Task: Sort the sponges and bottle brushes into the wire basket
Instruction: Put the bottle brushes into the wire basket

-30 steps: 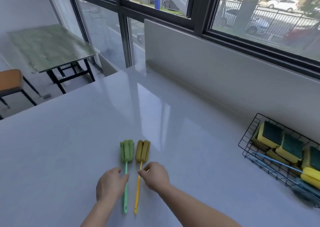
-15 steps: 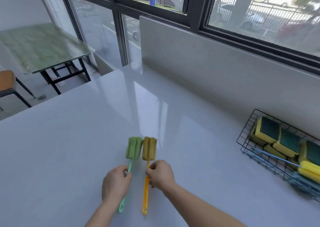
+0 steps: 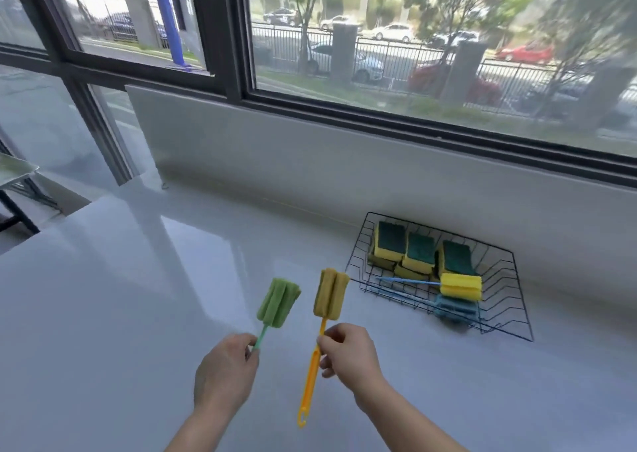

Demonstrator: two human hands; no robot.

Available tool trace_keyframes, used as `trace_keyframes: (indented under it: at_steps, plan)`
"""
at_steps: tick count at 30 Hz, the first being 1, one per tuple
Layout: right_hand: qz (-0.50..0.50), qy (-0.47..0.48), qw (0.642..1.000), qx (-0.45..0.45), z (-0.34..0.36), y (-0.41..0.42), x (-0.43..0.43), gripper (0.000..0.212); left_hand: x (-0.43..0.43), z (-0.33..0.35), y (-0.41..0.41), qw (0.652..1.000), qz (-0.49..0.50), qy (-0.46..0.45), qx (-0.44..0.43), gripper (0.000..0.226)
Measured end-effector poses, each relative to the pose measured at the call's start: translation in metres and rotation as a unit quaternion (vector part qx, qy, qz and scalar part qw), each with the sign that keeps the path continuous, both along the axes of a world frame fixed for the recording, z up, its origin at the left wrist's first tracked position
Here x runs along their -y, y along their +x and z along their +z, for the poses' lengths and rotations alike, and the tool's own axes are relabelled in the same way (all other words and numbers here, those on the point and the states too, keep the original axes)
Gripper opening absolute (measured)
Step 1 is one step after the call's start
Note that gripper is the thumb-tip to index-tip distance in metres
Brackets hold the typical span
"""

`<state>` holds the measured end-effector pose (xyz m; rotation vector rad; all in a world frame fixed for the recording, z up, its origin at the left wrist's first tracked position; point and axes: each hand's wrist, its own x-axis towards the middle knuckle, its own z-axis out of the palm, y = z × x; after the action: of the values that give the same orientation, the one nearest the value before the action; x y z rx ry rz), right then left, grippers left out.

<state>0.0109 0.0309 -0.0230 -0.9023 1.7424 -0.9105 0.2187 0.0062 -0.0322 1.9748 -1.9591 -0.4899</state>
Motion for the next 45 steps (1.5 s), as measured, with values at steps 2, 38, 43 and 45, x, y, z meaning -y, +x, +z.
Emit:
trace_keyframes:
  at_steps: [2,38,43,45]
  plan:
    - [-0.034,-0.009,0.999,0.0,0.005,-0.029,-0.007,0.01,0.007,0.006,-0.029,0.999,-0.037,-0.008,0.004,0.013]
    - [-0.366,-0.072,0.924,0.088,-0.004,-0.26,-0.07,0.014,0.127,-0.008,-0.335,0.867,-0.464,-0.086,0.161,0.016]
    - [-0.361,-0.07,0.925,0.094,-0.007,-0.254,-0.062,0.014,0.134,-0.017,-0.329,0.895,-0.433,-0.047,0.096,0.025]
    - [-0.358,-0.07,0.926,0.098,-0.006,-0.25,-0.06,0.014,0.133,-0.014,-0.322,0.907,-0.412,-0.046,0.071,0.027]
